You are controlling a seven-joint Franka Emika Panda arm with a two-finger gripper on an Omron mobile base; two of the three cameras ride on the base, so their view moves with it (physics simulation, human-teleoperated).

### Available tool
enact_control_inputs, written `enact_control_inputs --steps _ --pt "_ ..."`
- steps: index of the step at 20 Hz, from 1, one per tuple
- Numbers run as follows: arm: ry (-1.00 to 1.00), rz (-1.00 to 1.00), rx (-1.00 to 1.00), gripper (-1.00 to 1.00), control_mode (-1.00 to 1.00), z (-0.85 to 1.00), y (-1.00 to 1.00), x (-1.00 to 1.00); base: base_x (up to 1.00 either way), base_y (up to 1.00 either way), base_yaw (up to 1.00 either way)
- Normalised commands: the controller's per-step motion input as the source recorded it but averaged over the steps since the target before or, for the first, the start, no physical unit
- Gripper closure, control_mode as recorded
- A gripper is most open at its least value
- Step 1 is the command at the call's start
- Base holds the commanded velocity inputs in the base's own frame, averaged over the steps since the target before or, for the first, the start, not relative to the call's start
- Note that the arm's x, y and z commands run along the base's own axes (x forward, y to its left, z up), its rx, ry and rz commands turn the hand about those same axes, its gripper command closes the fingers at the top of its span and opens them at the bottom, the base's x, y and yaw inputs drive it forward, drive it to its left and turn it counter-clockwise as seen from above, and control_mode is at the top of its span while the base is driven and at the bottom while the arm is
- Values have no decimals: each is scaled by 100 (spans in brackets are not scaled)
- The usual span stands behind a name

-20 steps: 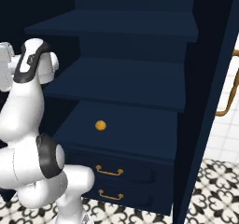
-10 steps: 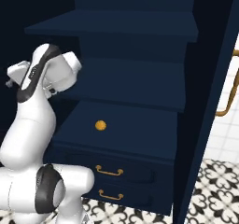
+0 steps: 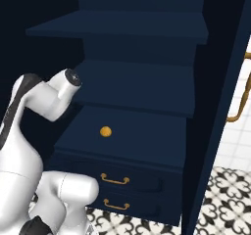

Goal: Open the cabinet, pick up the bread from the cabinet and place it in the basket. Then move the basket to the dining counter.

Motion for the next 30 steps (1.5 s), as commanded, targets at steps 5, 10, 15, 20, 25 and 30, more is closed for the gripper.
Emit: enact_control_inputs --steps 5,10,15,20,25,30 --pt "1 -34 -17 -100 -100 -9 -44 49 0 0 0" --pt "4 -33 -26 -100 -100 -27 -26 53 0 0 0" --pt "7 -15 -16 -100 -100 -23 -32 56 0 0 0" --pt "4 -8 -18 -100 -100 -38 -28 14 0 0 0" --pt "16 0 -16 -100 -100 -45 -26 18 0 0 0" --pt "10 0 -9 -100 -100 -59 -40 23 0 0 0"
